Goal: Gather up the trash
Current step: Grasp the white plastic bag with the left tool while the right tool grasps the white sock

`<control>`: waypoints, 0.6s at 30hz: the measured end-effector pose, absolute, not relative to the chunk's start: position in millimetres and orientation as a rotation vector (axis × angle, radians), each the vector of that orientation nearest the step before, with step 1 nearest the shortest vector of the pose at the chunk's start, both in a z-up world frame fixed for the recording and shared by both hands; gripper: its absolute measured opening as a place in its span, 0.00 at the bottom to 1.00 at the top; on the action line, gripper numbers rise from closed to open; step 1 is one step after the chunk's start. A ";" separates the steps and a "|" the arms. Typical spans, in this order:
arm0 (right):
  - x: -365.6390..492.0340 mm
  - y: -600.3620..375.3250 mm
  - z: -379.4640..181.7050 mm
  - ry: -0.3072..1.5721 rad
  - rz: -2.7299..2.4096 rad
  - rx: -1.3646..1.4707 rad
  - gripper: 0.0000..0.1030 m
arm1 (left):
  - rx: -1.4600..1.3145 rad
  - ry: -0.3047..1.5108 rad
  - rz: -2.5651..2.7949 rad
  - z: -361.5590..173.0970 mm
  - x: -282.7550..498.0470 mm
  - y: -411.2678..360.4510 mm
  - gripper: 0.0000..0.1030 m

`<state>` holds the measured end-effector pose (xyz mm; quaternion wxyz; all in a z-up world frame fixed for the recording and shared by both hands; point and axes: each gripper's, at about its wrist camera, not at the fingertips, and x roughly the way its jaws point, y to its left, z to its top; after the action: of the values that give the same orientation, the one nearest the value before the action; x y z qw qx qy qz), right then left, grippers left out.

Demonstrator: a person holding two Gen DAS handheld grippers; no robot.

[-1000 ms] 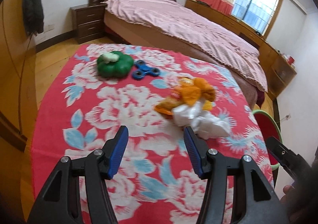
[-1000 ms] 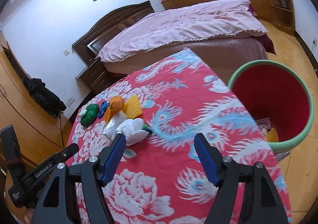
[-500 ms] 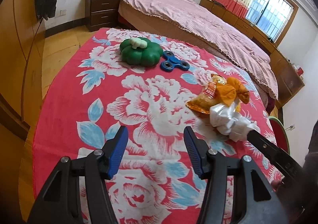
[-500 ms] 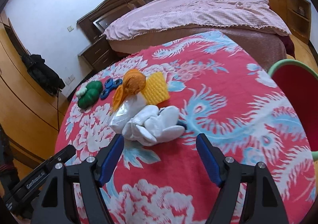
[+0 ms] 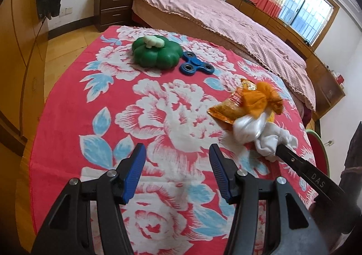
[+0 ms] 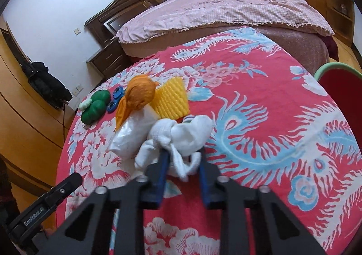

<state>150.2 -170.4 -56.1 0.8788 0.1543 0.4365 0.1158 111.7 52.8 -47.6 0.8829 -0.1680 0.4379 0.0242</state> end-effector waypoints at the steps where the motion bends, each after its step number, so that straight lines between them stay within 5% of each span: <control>1: 148.0 -171.5 -54.3 0.904 0.240 0.317 0.15 | -0.348 0.912 0.044 -47.0 111.8 50.3 0.56; 18: 108.2 -253.0 -32.9 0.819 0.123 0.385 0.12 | -0.236 0.956 -0.134 -44.7 138.9 -24.2 0.56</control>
<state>108.2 -253.0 -32.9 0.8976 0.1861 0.3953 0.0593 138.9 -24.2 -44.7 0.8791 -0.1132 0.4585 -0.0643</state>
